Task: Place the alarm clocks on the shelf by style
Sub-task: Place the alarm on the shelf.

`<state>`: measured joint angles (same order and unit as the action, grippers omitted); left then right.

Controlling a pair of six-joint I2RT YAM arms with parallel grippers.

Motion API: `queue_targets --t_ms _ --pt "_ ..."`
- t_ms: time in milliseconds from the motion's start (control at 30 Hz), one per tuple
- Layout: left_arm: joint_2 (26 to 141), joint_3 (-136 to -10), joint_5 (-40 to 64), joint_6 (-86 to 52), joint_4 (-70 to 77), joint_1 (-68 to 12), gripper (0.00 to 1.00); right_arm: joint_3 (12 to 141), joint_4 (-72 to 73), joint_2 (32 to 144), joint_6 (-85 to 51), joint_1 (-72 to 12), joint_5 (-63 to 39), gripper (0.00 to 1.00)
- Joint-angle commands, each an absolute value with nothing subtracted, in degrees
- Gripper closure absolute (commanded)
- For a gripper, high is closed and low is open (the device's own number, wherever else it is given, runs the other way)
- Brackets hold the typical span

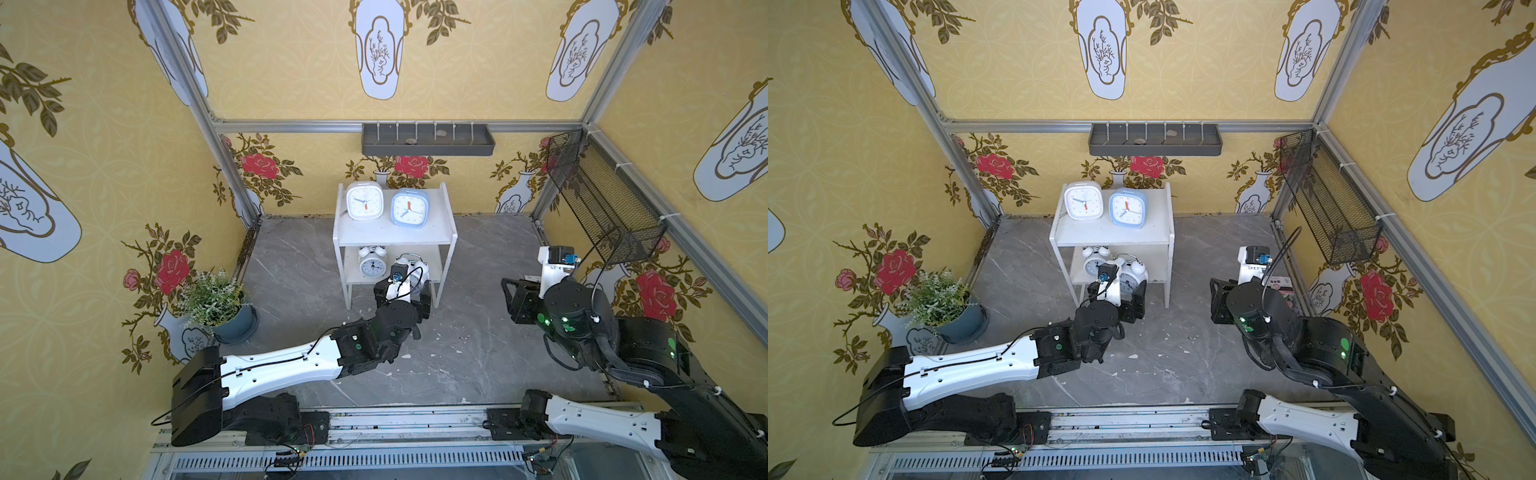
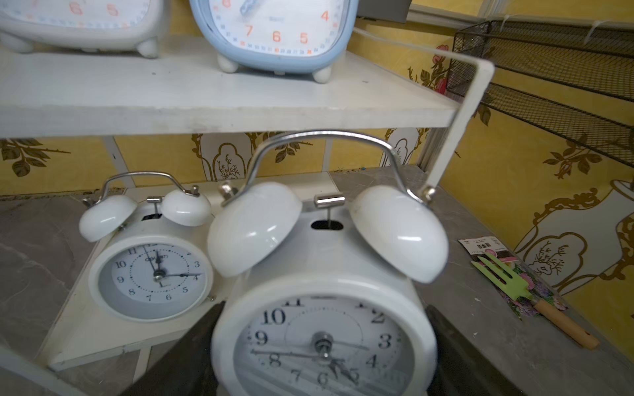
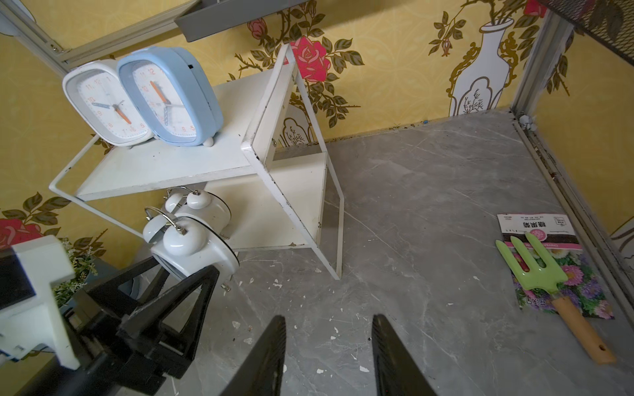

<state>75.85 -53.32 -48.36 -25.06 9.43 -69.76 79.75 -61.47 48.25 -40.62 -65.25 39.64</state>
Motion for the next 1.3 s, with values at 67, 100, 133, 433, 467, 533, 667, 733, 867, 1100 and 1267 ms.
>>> queue_targets --t_ms 67,100,133,433,467,533,667,733,867,1100,1267 --pt "79.36 -54.83 -47.58 -27.77 10.23 -69.28 0.31 79.37 -63.46 47.31 -41.78 -65.30 41.33 0.58" --pt "79.89 -55.06 -47.43 -27.19 10.56 -69.10 0.31 79.29 -63.54 47.05 -41.77 -65.30 41.33 0.59" --pt "80.31 -55.04 -47.04 -26.37 11.34 -68.72 0.31 79.09 -63.56 46.73 -41.63 -65.30 41.29 0.59" --pt "84.22 -54.56 -45.75 -22.20 17.45 -65.64 0.30 76.95 -62.32 42.63 -41.41 -65.30 40.36 0.61" --pt "84.72 -54.80 -45.93 -21.74 18.01 -65.45 0.30 76.98 -62.23 42.45 -40.95 -65.30 40.17 0.61" --pt "85.67 -55.32 -47.00 -20.42 19.12 -65.42 0.30 77.30 -62.40 42.41 -40.65 -65.30 39.93 0.61" --pt "87.08 -55.94 -48.01 -19.97 20.69 -64.91 0.29 77.43 -62.49 42.70 -40.46 -65.30 39.25 0.62" --pt "87.77 -56.16 -48.58 -19.16 21.92 -64.84 0.29 77.12 -62.24 42.71 -40.29 -65.30 39.03 0.63" --pt "88.75 -56.32 -49.17 -18.53 23.42 -64.10 0.29 77.23 -61.79 42.72 -40.13 -65.30 38.74 0.63" --pt "90.04 -56.26 -48.95 -17.84 25.24 -62.88 0.28 77.85 -62.23 42.42 -39.82 -65.30 38.59 0.63" --pt "91.55 -57.07 -49.45 -16.72 26.63 -62.83 0.29 77.69 -62.45 41.64 -39.90 -65.29 38.25 0.63"
